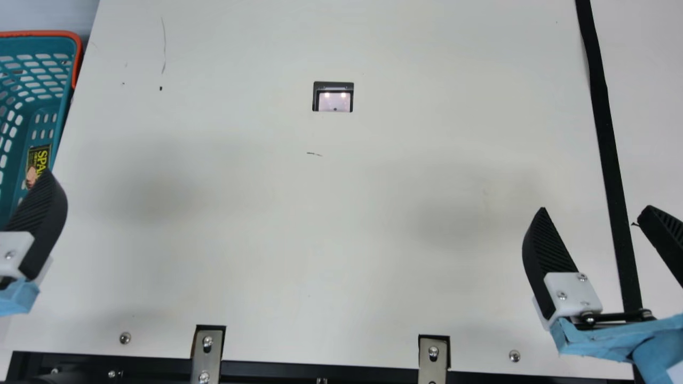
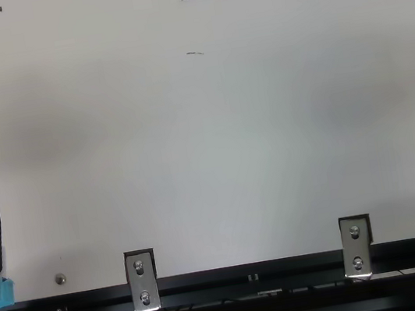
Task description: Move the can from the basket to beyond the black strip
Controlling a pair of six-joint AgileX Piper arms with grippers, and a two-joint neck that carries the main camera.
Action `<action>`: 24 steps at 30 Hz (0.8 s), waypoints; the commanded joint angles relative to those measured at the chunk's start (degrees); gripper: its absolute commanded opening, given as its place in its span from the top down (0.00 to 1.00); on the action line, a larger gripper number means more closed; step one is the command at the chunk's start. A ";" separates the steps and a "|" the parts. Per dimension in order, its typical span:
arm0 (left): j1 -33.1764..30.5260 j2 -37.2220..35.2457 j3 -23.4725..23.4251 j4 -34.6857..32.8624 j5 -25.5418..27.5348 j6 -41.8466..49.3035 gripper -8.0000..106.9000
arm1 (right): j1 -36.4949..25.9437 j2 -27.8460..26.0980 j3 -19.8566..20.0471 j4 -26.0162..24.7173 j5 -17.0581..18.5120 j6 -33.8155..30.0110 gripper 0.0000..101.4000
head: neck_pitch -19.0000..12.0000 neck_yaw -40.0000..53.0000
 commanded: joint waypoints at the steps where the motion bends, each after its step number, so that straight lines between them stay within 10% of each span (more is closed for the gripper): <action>1: 0.00 0.00 0.00 0.00 0.00 0.00 0.15 | 0.00 0.00 0.00 0.00 0.00 0.00 0.00 | 0.00 -0.13; 24: 0.00 0.00 0.00 0.00 0.00 0.00 0.15 | 0.00 0.00 0.00 0.00 0.00 0.00 0.00 | 0.00 -0.13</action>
